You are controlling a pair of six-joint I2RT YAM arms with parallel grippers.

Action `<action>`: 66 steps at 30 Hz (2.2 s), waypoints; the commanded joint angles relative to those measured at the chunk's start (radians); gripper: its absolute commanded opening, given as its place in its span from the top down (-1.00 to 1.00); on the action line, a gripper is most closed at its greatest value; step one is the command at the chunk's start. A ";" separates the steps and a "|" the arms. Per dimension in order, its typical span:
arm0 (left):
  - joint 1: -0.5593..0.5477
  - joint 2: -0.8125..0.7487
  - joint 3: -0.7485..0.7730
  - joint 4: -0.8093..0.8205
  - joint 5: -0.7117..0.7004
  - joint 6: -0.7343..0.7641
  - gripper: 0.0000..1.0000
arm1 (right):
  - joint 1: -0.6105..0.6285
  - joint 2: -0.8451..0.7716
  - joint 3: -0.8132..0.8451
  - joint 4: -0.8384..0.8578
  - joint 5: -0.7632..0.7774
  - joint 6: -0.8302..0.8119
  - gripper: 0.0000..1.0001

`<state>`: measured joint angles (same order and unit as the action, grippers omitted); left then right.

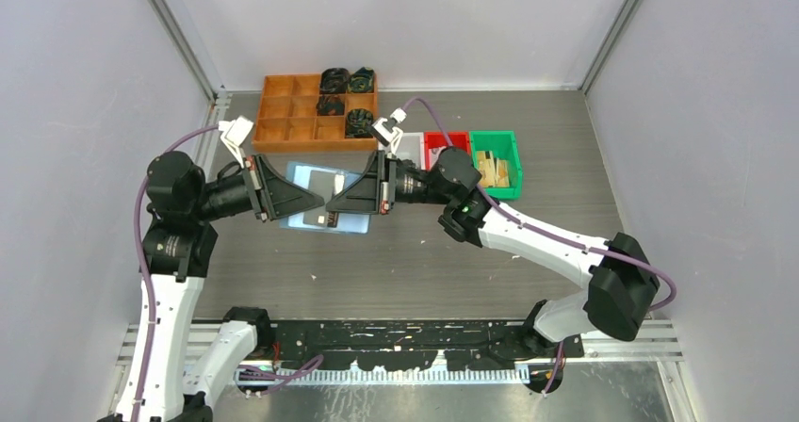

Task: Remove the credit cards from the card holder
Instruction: Remove the credit card from the card holder, then place the card holder at the corner of the board.

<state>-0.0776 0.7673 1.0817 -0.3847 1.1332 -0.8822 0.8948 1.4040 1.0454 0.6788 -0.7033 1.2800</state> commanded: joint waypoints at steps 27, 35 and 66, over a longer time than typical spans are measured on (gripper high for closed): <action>0.002 0.001 0.087 0.119 0.034 -0.055 0.93 | -0.073 -0.194 -0.123 0.014 0.024 -0.004 0.90; 0.007 0.021 0.197 -0.279 -0.106 0.421 0.77 | -0.263 -0.347 -0.126 -0.228 -0.055 -0.055 0.96; -0.094 0.342 -0.055 -0.584 -0.661 1.497 0.33 | -0.465 0.468 0.581 -1.239 0.348 -0.846 0.99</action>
<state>-0.1688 1.0801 0.9997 -1.0332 0.5323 0.5770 0.4343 1.7958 1.5074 -0.5209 -0.4068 0.5083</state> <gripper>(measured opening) 0.261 0.067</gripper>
